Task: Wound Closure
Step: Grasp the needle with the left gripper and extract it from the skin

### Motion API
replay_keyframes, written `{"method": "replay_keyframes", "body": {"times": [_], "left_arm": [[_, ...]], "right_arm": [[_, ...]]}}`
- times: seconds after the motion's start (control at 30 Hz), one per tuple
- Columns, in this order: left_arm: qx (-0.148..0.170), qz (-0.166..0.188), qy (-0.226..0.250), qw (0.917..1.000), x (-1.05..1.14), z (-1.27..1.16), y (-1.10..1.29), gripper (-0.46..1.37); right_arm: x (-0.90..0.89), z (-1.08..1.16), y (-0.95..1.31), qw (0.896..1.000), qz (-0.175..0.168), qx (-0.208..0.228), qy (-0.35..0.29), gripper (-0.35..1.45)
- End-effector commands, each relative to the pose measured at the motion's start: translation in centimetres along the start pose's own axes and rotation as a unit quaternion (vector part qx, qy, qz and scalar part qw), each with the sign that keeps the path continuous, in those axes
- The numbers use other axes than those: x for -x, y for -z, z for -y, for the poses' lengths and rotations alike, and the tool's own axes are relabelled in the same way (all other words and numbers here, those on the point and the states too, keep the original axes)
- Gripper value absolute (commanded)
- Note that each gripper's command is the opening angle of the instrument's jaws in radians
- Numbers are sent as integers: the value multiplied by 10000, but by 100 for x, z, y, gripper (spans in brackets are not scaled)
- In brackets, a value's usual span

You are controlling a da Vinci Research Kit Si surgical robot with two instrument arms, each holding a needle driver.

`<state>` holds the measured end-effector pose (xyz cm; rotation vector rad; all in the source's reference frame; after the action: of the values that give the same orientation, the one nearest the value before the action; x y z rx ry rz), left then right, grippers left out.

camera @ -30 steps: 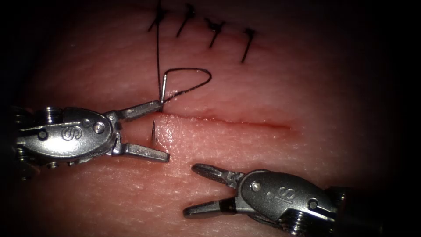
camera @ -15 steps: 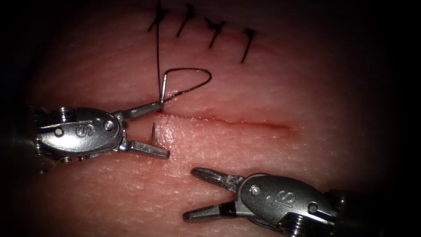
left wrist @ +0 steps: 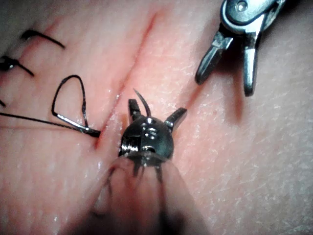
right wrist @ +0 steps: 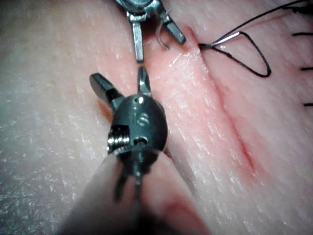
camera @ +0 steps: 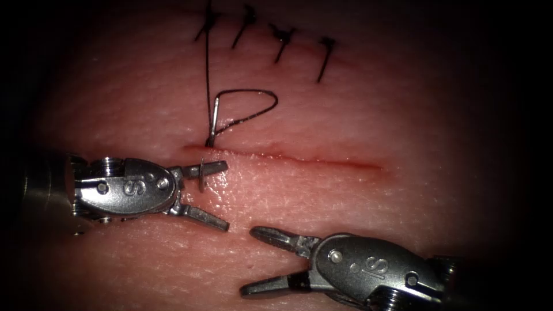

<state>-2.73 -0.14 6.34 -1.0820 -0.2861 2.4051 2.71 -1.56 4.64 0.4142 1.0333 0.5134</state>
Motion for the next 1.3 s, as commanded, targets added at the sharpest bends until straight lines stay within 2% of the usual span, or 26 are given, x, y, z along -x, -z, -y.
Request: {"method": "replay_keyframes", "body": {"times": [0.03,0.13,0.37,0.5,0.6,0.77,1.0,1.13,1.3], "left_arm": [[-62,60,-66,9999,0,0,-2,55],[-101,69,-94,9999,0,0,-2,52],[-241,85,-235,9994,-7,4,11,31],[-237,94,-254,9994,-4,4,13,5],[-257,189,-287,9991,0,4,14,-35],[-148,218,-273,9993,-4,5,16,-35],[302,238,542,9978,-25,13,27,-35],[781,292,1215,9891,-24,14,32,-35],[1190,409,1687,9776,-15,12,40,-35]], "right_arm": [[0,0,0,10000,-1,-8,5,83],[-1,2,0,10000,0,-9,2,83],[-1,4,0,10000,0,-8,0,83],[-1,5,1,10000,0,-9,-4,83],[-2,6,1,10000,-14,-11,21,82],[-3,6,2,10000,-42,-28,10,82],[-3,7,3,10000,-85,-34,4,79],[-2,6,5,9999,-99,-43,9,76],[-1,3,7,9999,-142,0,11,75]]}}
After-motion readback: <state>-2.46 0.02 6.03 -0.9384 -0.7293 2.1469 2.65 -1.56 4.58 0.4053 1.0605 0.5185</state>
